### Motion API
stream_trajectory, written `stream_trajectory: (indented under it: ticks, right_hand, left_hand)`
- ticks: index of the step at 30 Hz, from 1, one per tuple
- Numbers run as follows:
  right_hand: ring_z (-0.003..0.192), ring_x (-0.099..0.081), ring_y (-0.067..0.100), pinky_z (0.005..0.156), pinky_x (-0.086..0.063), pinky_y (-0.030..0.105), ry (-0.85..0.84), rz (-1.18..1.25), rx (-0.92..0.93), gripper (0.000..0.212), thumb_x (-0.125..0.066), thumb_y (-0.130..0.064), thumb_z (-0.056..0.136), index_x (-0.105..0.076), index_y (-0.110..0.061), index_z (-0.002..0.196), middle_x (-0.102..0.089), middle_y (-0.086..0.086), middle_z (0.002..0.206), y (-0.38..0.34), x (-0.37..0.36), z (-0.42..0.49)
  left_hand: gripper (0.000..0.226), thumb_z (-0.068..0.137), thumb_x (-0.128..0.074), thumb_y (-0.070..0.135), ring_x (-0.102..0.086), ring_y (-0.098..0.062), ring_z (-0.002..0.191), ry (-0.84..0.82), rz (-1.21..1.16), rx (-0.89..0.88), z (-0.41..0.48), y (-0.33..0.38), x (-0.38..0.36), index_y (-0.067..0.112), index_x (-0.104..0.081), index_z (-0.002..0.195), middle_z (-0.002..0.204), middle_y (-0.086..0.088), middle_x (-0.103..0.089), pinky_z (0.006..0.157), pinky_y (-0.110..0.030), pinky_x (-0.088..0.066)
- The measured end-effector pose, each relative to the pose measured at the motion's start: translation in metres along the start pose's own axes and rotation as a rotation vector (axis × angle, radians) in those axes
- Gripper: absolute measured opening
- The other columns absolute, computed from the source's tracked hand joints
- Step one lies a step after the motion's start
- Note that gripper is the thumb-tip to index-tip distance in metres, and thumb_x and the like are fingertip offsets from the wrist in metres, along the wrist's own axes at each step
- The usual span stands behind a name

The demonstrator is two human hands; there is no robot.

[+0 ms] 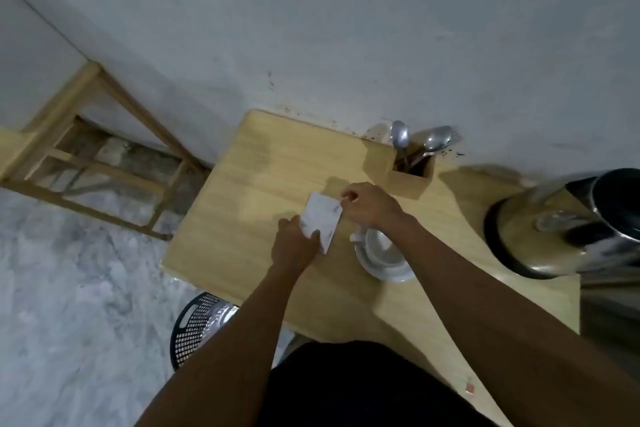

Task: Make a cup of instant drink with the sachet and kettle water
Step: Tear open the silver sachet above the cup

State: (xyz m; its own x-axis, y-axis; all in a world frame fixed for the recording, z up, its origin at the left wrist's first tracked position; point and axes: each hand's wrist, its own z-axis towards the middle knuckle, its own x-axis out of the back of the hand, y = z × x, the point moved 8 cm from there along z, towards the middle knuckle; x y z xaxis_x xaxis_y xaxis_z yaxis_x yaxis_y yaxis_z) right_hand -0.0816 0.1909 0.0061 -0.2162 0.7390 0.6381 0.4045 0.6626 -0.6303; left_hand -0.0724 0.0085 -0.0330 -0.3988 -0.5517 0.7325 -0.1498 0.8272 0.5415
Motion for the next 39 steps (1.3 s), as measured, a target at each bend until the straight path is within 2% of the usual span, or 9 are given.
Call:
stream_trajectory:
  ticks: [7, 15, 18, 20, 24, 27, 31, 35, 39]
  right_hand:
    - [0.123, -0.051, 0.027, 0.097, -0.046, 0.038, -0.160, -0.193, -0.137, 0.050, -0.052, -0.037, 0.089, -0.051, -0.024, 0.137, -0.050, 0.002, 0.143, 0.009, -0.036, 0.038]
    - [0.095, -0.061, 0.026, 0.076, -0.046, 0.034, -0.069, -0.183, -0.147, 0.019, -0.053, -0.031, 0.091, -0.069, -0.021, 0.094, -0.067, 0.001, 0.101, 0.006, -0.043, 0.048]
    - [0.085, -0.062, 0.022, 0.076, -0.049, 0.037, -0.071, 0.006, -0.095, 0.016, -0.059, -0.028, 0.091, -0.067, -0.024, 0.078, -0.065, -0.002, 0.084, -0.001, -0.038, 0.039]
    - [0.082, -0.062, 0.018, 0.077, -0.048, 0.035, -0.084, 0.134, -0.030, 0.016, -0.062, -0.024, 0.092, -0.071, -0.017, 0.081, -0.068, 0.001, 0.084, -0.011, -0.029, 0.028]
    - [0.074, -0.061, 0.010, 0.071, -0.047, 0.025, -0.049, 0.316, 0.015, 0.018, -0.063, -0.024, 0.092, -0.074, -0.012, 0.086, -0.073, 0.006, 0.085, -0.028, -0.007, 0.001]
    - [0.064, -0.055, 0.001, 0.062, -0.042, 0.013, -0.010, 0.349, 0.023, 0.021, -0.062, -0.028, 0.093, -0.074, -0.013, 0.084, -0.069, 0.000, 0.078, -0.039, 0.008, -0.014]
    - [0.076, -0.063, 0.010, 0.072, -0.047, 0.022, 0.072, 0.377, 0.040, 0.021, -0.062, -0.029, 0.093, -0.073, -0.013, 0.088, -0.071, -0.002, 0.083, -0.048, 0.022, -0.029]
    - [0.077, -0.064, 0.006, 0.070, -0.048, 0.012, 0.175, 0.413, 0.093, 0.016, -0.064, -0.025, 0.092, -0.073, -0.011, 0.094, -0.072, -0.002, 0.086, -0.059, 0.036, -0.047]
    - [0.085, -0.067, 0.015, 0.079, -0.051, 0.026, 0.227, 0.408, 0.106, 0.017, -0.064, -0.027, 0.092, -0.073, -0.013, 0.093, -0.073, 0.000, 0.089, -0.064, 0.039, -0.066]
  left_hand:
    - [0.051, 0.084, -0.060, 0.042, -0.059, -0.034, 0.102, 0.014, 0.226, 0.014, 0.018, -0.009, -0.001, 0.013, -0.050, 0.125, 0.124, -0.013, -0.046, 0.084, -0.043, -0.049]
    - [0.045, 0.083, -0.058, 0.047, -0.061, -0.029, 0.097, 0.038, 0.260, -0.043, 0.022, -0.013, 0.000, 0.018, -0.055, 0.117, 0.116, -0.007, -0.054, 0.082, -0.040, -0.044]
    - [0.050, 0.082, -0.054, 0.052, -0.059, -0.029, 0.101, 0.130, 0.145, -0.077, 0.021, -0.009, 0.015, 0.018, -0.057, 0.118, 0.113, -0.009, -0.058, 0.085, -0.040, -0.043]
    - [0.058, 0.081, -0.051, 0.055, -0.055, -0.029, 0.109, 0.178, -0.030, -0.076, 0.024, -0.006, 0.030, 0.017, -0.055, 0.125, 0.120, -0.010, -0.058, 0.090, -0.042, -0.042]
    - [0.052, 0.081, -0.047, 0.062, -0.060, -0.019, 0.104, 0.040, -0.283, -0.116, 0.037, 0.006, 0.049, 0.029, -0.061, 0.118, 0.112, 0.005, -0.067, 0.097, -0.050, -0.046]
    - [0.026, 0.089, -0.055, 0.040, -0.065, -0.009, 0.089, -0.082, -0.416, -0.242, 0.036, 0.031, 0.065, 0.022, -0.069, 0.102, 0.097, 0.007, -0.071, 0.088, -0.036, -0.053]
    - [0.015, 0.093, -0.056, 0.022, -0.060, 0.001, 0.075, -0.188, -0.510, -0.313, 0.025, 0.058, 0.083, 0.021, -0.070, 0.088, 0.083, 0.010, -0.068, 0.071, -0.010, -0.047]
    - [0.013, 0.093, -0.056, 0.023, -0.058, 0.003, 0.075, -0.193, -0.491, -0.397, 0.014, 0.075, 0.096, 0.024, -0.069, 0.089, 0.082, 0.013, -0.067, 0.071, -0.009, -0.045]
    - [0.017, 0.094, -0.055, 0.021, -0.058, 0.004, 0.072, -0.230, -0.537, -0.467, -0.003, 0.089, 0.104, 0.023, -0.069, 0.083, 0.080, 0.012, -0.067, 0.067, -0.008, -0.043]
